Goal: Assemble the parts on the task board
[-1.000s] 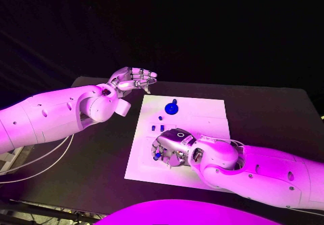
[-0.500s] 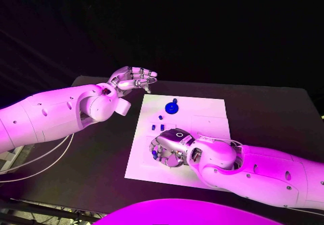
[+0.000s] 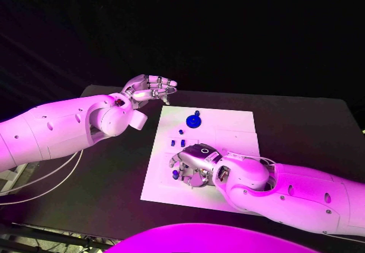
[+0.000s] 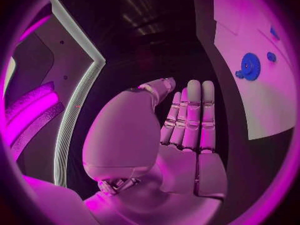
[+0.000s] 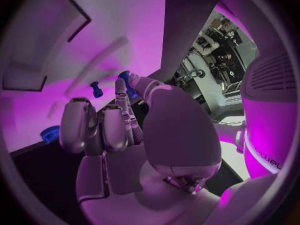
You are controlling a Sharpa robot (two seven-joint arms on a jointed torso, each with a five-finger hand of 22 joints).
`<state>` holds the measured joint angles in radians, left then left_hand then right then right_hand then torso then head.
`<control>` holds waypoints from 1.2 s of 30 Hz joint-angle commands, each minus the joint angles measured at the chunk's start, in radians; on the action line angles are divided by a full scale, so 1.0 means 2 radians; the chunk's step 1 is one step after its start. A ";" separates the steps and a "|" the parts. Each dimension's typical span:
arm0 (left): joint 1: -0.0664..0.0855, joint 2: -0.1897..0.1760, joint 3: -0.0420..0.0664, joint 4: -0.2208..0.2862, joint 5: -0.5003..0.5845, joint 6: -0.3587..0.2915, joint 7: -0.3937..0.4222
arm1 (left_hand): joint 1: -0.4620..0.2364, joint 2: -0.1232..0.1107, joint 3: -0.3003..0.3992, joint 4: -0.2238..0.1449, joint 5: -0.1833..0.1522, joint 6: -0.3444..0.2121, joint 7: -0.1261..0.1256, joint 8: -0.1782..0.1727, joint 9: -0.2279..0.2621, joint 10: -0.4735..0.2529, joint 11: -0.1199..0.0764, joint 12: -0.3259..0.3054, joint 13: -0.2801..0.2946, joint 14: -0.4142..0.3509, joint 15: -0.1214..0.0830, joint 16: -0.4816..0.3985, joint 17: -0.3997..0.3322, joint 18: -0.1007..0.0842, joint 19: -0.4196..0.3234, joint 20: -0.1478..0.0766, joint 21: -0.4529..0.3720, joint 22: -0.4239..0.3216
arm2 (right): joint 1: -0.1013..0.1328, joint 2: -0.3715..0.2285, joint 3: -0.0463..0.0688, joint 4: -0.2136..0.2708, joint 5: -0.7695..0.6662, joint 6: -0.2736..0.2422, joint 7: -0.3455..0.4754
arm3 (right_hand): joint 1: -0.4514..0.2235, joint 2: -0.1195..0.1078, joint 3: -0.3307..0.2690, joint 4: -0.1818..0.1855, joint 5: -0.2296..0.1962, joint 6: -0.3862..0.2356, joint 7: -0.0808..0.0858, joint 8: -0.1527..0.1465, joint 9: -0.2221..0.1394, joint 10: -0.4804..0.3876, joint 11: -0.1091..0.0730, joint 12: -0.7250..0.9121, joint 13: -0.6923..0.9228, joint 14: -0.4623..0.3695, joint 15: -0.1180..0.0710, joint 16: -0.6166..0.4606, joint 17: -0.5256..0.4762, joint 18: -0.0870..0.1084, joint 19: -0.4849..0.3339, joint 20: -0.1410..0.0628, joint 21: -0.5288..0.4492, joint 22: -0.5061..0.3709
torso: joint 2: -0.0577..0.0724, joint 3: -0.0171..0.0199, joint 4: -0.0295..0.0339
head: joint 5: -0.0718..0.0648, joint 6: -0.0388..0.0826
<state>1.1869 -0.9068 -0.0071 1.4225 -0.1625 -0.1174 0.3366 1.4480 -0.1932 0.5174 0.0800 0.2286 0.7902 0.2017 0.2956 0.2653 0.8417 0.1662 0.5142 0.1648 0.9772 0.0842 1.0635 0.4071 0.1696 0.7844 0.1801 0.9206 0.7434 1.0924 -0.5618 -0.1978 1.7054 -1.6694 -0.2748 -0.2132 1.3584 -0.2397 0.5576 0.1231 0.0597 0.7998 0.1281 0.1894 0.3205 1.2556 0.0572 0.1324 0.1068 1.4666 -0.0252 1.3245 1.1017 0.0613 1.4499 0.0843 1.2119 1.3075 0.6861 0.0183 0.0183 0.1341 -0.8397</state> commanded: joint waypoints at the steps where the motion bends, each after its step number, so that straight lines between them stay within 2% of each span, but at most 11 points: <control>1: 0.000 0.000 0.000 0.001 0.002 0.009 0.001 | -0.004 0.001 -0.001 0.000 -0.001 -0.004 0.017 0.003 -0.001 -0.004 0.000 0.003 0.000 -0.001 0.002 0.000 0.000 0.007 -0.001 0.002 -0.003 0.000 | 0.000 -0.008 0.000 0.008 -0.002 -0.026 0.002 | 0.000 -0.005 -0.005 0.002 -0.002 -0.007 -0.002 -0.003 -0.001 -0.003 -0.002 -0.002 0.001 0.007 0.002 -0.001 0.000 0.003 -0.004 0.000 -0.002 0.086 | 0.000 0.0001 0.0002 | 0.000 0.000; 7: 0.000 -0.001 0.000 0.001 0.002 0.009 0.001 | -0.004 0.001 -0.001 0.000 -0.001 -0.004 0.017 0.003 -0.001 -0.004 0.000 0.003 0.000 -0.001 0.002 0.000 0.000 0.007 -0.001 0.002 -0.003 0.000 | 0.005 -0.034 0.001 0.033 0.009 -0.057 0.009 | 0.000 -0.007 -0.027 0.006 -0.003 -0.018 -0.006 -0.008 -0.002 0.008 -0.007 0.007 0.009 0.008 -0.002 0.000 0.002 0.002 -0.001 -0.003 0.003 0.088 | 0.000 -0.0003 -0.0003 | -0.004 0.002; 11: 0.000 -0.001 0.000 0.001 0.002 0.009 0.001 | -0.004 0.000 -0.002 0.000 -0.001 -0.005 0.017 0.003 -0.001 -0.005 0.000 0.003 -0.001 -0.001 0.002 0.000 -0.001 0.007 -0.001 0.002 -0.003 -0.001 | 0.022 -0.071 0.005 0.057 0.062 -0.091 0.023 | 0.003 -0.004 -0.052 0.016 -0.002 -0.013 -0.004 -0.004 0.001 0.018 -0.010 0.018 0.020 0.008 -0.005 0.000 0.001 0.002 -0.001 -0.005 0.000 0.088 | -0.001 -0.0006 -0.0007 | -0.010 0.006; 14: 0.000 -0.001 0.000 0.001 0.002 0.009 0.001 | -0.004 0.000 -0.002 0.000 -0.001 -0.005 0.017 0.003 -0.001 -0.005 0.000 0.003 -0.001 -0.001 0.002 0.000 -0.001 0.007 -0.001 0.002 -0.003 -0.001 | 0.036 -0.100 0.008 0.070 0.127 -0.100 0.030 | 0.006 0.000 -0.109 0.039 0.016 -0.005 -0.003 0.005 0.006 0.028 -0.012 0.042 0.044 0.009 -0.007 0.002 0.004 0.002 0.001 -0.007 0.001 0.088 | -0.001 -0.0009 -0.0007 | -0.016 0.008; 17: 0.000 -0.002 0.000 0.001 0.002 0.009 0.001 | -0.004 0.000 -0.002 0.000 -0.001 -0.005 0.017 0.003 -0.001 -0.005 0.000 0.003 -0.001 -0.001 0.002 0.000 -0.001 0.007 -0.001 0.002 -0.003 -0.001 | 0.050 -0.130 0.009 0.077 0.189 -0.101 0.029 | 0.012 0.003 -0.143 0.057 0.014 0.027 0.000 0.034 0.017 0.038 -0.006 0.084 0.082 0.009 -0.002 0.002 0.004 0.002 0.000 -0.004 -0.003 0.088 | -0.001 -0.0011 -0.0014 | -0.025 0.012; 19: 0.000 -0.003 -0.001 0.001 0.001 0.009 0.000 | -0.004 0.000 -0.002 0.000 -0.001 -0.005 0.017 0.003 -0.001 -0.005 0.000 0.003 -0.001 -0.001 0.002 0.000 -0.001 0.007 -0.001 0.002 -0.003 -0.001 | 0.057 -0.153 0.009 0.081 0.223 -0.092 0.022 | 0.006 0.009 -0.177 0.081 0.023 0.034 0.003 0.055 0.025 0.028 -0.005 0.148 0.144 0.010 0.000 0.006 0.009 0.001 0.002 -0.003 0.001 0.089 | -0.001 -0.0014 -0.0014 | -0.032 0.015; 22: 0.000 -0.004 -0.002 0.002 0.002 0.009 0.000 | -0.004 0.000 -0.002 0.000 -0.001 -0.005 0.017 0.003 -0.001 -0.005 0.000 0.003 -0.001 -0.001 0.002 0.000 -0.001 0.007 -0.001 0.002 -0.003 -0.001 | 0.063 -0.184 0.010 0.086 0.247 -0.069 0.005 | -0.024 0.035 -0.249 0.083 0.059 0.013 -0.001 0.112 0.047 0.007 -0.008 0.357 0.362 0.017 -0.003 0.028 0.042 -0.002 0.008 -0.004 0.018 0.093 | -0.001 -0.0011 -0.0012 | -0.042 0.018; 24: 0.000 -0.005 -0.002 0.003 0.002 0.009 0.000 | -0.004 0.000 -0.002 0.000 -0.001 -0.005 0.017 0.003 -0.001 -0.005 0.000 0.003 -0.001 -0.001 0.002 0.000 -0.001 0.007 -0.001 0.002 -0.003 -0.001 | 0.066 -0.202 0.010 0.088 0.253 -0.050 -0.007 | -0.054 0.053 -0.278 0.083 0.071 0.010 -0.003 0.139 0.056 0.037 -0.010 0.461 0.470 0.024 -0.004 0.050 0.080 -0.005 0.015 -0.005 0.038 0.098 | -0.001 -0.0002 -0.0016 | -0.050 0.019; 26: 0.000 -0.006 -0.003 0.004 0.002 0.009 0.000 | -0.004 0.000 -0.002 0.000 -0.001 -0.005 0.017 0.003 -0.001 -0.005 0.000 0.003 -0.001 -0.001 0.002 0.000 -0.001 0.007 -0.001 0.002 -0.003 -0.001 | 0.065 -0.217 0.009 0.091 0.251 -0.034 -0.017 | -0.062 0.065 -0.297 0.085 0.067 0.014 -0.008 0.164 0.064 0.072 -0.013 0.551 0.563 0.032 -0.006 0.073 0.125 -0.011 0.026 -0.007 0.071 0.106 | -0.001 0.0002 -0.0022 | -0.056 0.019; 30: 0.000 -0.008 -0.004 0.005 0.002 0.009 0.000 | -0.004 0.000 -0.002 0.000 -0.001 -0.006 0.018 0.003 -0.001 -0.006 0.000 0.003 -0.001 -0.002 0.002 0.000 -0.001 0.007 -0.001 0.002 -0.003 -0.001 | 0.058 -0.245 0.007 0.099 0.236 -0.012 -0.042 | -0.074 0.083 -0.322 0.085 0.060 0.017 -0.013 0.188 0.071 0.097 -0.017 0.608 0.625 0.040 -0.009 0.095 0.168 -0.017 0.037 -0.009 0.108 0.114 | -0.001 0.0002 -0.0010 | -0.072 0.019; 36: 0.000 -0.008 -0.005 0.007 0.002 0.009 0.000 | -0.005 0.000 -0.002 0.000 -0.001 -0.006 0.018 0.003 -0.001 -0.007 0.000 0.003 -0.001 -0.002 0.002 0.000 -0.001 0.007 -0.001 0.002 -0.004 -0.001 | 0.043 -0.272 0.004 0.110 0.223 -0.002 -0.073 | -0.075 0.093 -0.335 0.085 0.059 0.020 -0.014 0.191 0.069 0.108 -0.018 0.629 0.647 0.045 -0.009 0.108 0.195 -0.022 0.046 -0.010 0.137 0.121 | 0.000 -0.0003 -0.0009 | -0.079 0.018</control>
<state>1.1866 -0.9238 -0.0171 1.4337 -0.1628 -0.1140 0.3317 1.4481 -0.1932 0.5174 0.0800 0.2286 0.7827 0.2015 0.3002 0.2646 0.8345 0.1661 0.5141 0.1637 0.9772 0.0842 1.0635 0.4073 0.1696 0.7844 0.1801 0.9166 0.7425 1.1827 -1.1013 -0.1886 1.9181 -1.2142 -0.3365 -0.2950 1.2079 -0.0601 -0.1091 0.2932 0.1800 0.8379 0.1048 0.5651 0.4600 1.4606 0.0223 1.3853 1.3084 1.4665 -0.0398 1.5352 1.3081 0.0294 1.4667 0.0714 1.4831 1.3080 0.6843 0.0183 0.0156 -0.0175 -0.8017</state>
